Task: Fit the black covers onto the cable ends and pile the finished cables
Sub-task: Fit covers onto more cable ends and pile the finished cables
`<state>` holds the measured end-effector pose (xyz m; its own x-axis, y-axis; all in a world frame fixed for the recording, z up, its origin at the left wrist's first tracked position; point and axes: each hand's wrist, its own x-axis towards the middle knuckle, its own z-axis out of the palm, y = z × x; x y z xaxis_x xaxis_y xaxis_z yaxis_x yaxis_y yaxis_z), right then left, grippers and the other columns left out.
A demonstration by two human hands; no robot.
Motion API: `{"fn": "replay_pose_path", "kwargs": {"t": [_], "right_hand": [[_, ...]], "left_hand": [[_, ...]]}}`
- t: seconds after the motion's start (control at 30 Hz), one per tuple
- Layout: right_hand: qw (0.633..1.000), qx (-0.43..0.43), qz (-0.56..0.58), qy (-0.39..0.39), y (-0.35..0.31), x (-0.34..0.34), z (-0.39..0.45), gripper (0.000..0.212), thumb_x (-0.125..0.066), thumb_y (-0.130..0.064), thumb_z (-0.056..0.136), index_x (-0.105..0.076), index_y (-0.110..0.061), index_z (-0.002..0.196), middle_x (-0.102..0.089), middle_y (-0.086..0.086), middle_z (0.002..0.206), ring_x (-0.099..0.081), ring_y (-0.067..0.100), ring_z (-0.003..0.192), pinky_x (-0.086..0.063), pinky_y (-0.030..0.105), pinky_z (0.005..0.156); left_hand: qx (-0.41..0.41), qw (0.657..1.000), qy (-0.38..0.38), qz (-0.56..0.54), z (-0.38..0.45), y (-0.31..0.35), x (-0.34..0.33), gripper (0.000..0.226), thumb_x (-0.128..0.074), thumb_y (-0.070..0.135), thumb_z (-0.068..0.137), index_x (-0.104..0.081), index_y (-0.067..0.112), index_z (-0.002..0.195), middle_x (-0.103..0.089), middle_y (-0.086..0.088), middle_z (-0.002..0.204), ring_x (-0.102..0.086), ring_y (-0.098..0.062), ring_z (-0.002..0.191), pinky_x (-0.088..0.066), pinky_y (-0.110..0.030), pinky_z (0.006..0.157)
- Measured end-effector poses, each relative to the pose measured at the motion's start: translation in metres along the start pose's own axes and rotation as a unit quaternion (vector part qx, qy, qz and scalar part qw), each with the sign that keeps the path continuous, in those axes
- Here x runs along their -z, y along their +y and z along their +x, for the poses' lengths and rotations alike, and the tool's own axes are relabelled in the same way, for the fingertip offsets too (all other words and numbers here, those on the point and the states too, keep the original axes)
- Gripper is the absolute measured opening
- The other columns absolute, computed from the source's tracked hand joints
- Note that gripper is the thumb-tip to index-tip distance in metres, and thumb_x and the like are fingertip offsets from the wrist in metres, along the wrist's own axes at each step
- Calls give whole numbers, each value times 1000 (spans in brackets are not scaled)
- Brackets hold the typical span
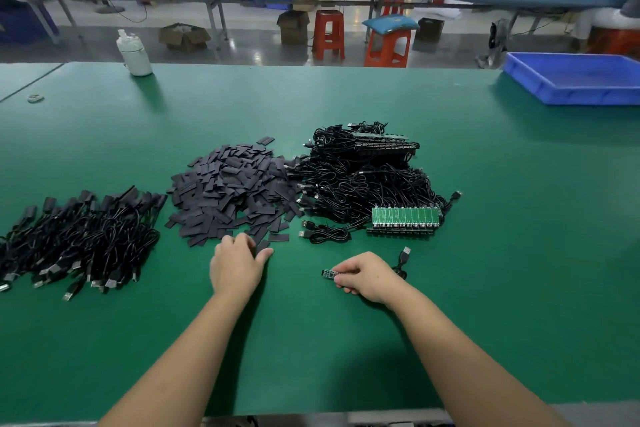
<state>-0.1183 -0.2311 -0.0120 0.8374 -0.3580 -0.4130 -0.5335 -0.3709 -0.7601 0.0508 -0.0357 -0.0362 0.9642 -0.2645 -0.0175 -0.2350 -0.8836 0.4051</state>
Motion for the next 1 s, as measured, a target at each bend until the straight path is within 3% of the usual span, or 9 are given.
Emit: {"fn": "replay_pose_path", "kwargs": {"t": [0.2, 0.33, 0.37, 0.43, 0.53, 0.7, 0.8, 0.9, 1.0], "right_hand": [[999, 3, 41, -26, 9, 4, 3, 15, -67, -14, 95, -76, -19, 107, -73, -6, 80, -61, 3, 68, -56, 21, 75], [998, 3, 64, -25, 13, 4, 5, 14, -67, -14, 95, -75, -23, 102, -74, -6, 77, -63, 2, 67, -57, 19, 75], [997, 3, 70, -25, 13, 4, 5, 14, -67, -14, 95, -75, -23, 102, -75, -6, 78, -63, 1, 68, -57, 19, 75], [996, 2, 80, -27, 15, 4, 6, 14, -68, -15, 94, -74, -24, 102, -76, -5, 79, -65, 1, 69, -57, 20, 76], [995, 2, 91, -32, 16, 4, 6, 14, -68, -14, 94, -73, -27, 96, -75, -6, 76, -63, 4, 69, -57, 21, 77], [994, 6, 99, -35, 17, 2, 6, 12, -68, -13, 94, -74, -21, 101, -73, -6, 75, -63, 5, 70, -55, 20, 75], [995, 9, 97, -34, 18, 2, 6, 16, -67, -13, 95, -74, -15, 109, -72, -7, 75, -62, 4, 69, -54, 19, 73], [995, 11, 94, -34, 19, 2, 6, 16, -67, -14, 95, -74, -17, 110, -73, -6, 77, -62, 3, 69, -55, 19, 74], [995, 10, 95, -40, 20, 3, 7, 17, -67, -16, 95, -75, -17, 110, -74, -5, 78, -63, 4, 71, -55, 20, 75]], "left_hand": [[33, 990, -128, -46, 17, 8, 21, 23, -75, 37, 85, -59, 21, 80, -62, -2, 94, -60, -21, 86, -52, -35, 76], [-14, 987, -143, -69, 12, 9, 29, 18, -72, 24, 88, -56, 17, 86, -64, -2, 83, -64, -21, 76, -55, -36, 71], [-25, 975, -168, -143, 7, 11, 30, 14, -69, 19, 90, -56, 15, 91, -66, -6, 84, -67, -23, 74, -57, -37, 68], [-23, 913, -243, -326, -8, 16, 31, 10, -63, 6, 94, -59, 11, 102, -68, -15, 84, -70, -25, 68, -59, -37, 61], [-26, 866, -290, -407, -30, 26, 24, 17, -57, -1, 96, -67, 8, 106, -67, -16, 77, -67, -21, 61, -58, -30, 59], [-61, 885, -303, -348, -54, 36, 6, 23, -64, 3, 93, -69, 10, 114, -68, 0, 62, -59, -8, 53, -53, -21, 58], [-127, 924, -259, -252, -59, 40, 2, 25, -67, 12, 92, -68, 20, 116, -66, 2, 70, -55, -7, 52, -50, -22, 57], [-230, 943, -208, -123, -60, 40, 2, 24, -67, 24, 92, -70, 22, 116, -65, 1, 95, -60, -11, 76, -50, -24, 76], [-266, 939, -179, -124, -62, 40, 1, 22, -65, 27, 93, -72, 24, 113, -65, 7, 95, -56, -6, 85, -40, -9, 77]]}}
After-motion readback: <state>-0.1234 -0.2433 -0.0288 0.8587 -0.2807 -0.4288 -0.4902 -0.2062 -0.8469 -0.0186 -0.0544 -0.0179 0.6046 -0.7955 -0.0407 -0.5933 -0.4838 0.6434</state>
